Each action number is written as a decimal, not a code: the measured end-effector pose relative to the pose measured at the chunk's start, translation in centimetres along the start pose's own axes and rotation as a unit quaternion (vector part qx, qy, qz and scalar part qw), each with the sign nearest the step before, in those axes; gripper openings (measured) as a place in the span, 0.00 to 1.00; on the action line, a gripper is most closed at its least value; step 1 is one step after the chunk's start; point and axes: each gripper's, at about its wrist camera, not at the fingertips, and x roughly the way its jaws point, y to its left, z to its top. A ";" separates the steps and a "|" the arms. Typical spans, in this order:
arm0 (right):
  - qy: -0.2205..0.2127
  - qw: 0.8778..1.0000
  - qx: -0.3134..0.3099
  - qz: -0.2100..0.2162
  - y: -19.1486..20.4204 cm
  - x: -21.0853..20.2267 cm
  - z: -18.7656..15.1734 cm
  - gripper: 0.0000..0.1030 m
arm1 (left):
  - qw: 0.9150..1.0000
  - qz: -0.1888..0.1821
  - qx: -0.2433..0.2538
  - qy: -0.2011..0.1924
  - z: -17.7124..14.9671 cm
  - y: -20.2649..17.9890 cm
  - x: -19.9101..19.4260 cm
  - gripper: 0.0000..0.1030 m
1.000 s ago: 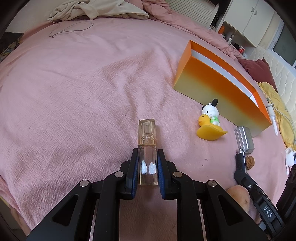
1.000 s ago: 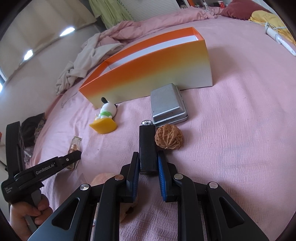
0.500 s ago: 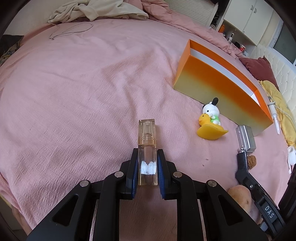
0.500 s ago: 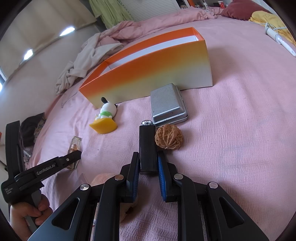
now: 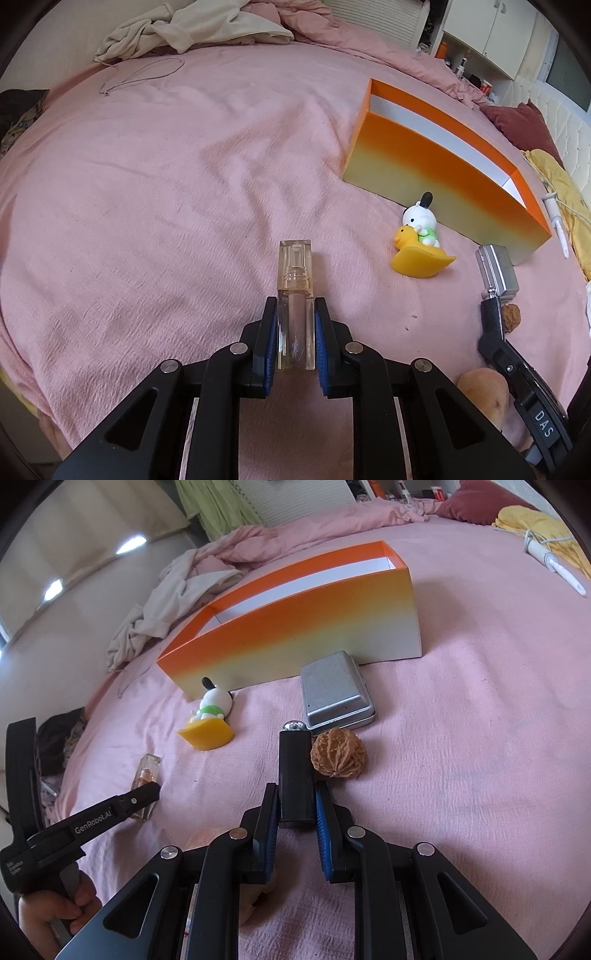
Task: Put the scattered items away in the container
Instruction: 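Carry the perfume bottle and lipstick tube over the orange box and lower them inside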
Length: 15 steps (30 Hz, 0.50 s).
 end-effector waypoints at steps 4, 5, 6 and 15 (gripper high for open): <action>-0.013 1.000 -0.005 -0.011 0.4 -0.4 0.0 0.18 | 1.000 -0.016 -0.002 -0.007 0.4 -0.5 -0.4 0.18; -0.016 1.000 -0.006 -0.013 0.5 -0.4 0.0 0.18 | 1.000 -0.017 0.000 -0.012 0.5 -0.7 -0.6 0.18; -0.019 1.000 -0.006 -0.013 0.5 -0.5 0.0 0.18 | 1.000 -0.018 0.003 -0.017 0.5 -0.9 -0.9 0.18; -0.044 0.999 -0.001 0.000 0.6 -1.6 1.3 0.17 | 0.997 -0.038 0.021 -0.061 2.5 -2.0 -4.1 0.18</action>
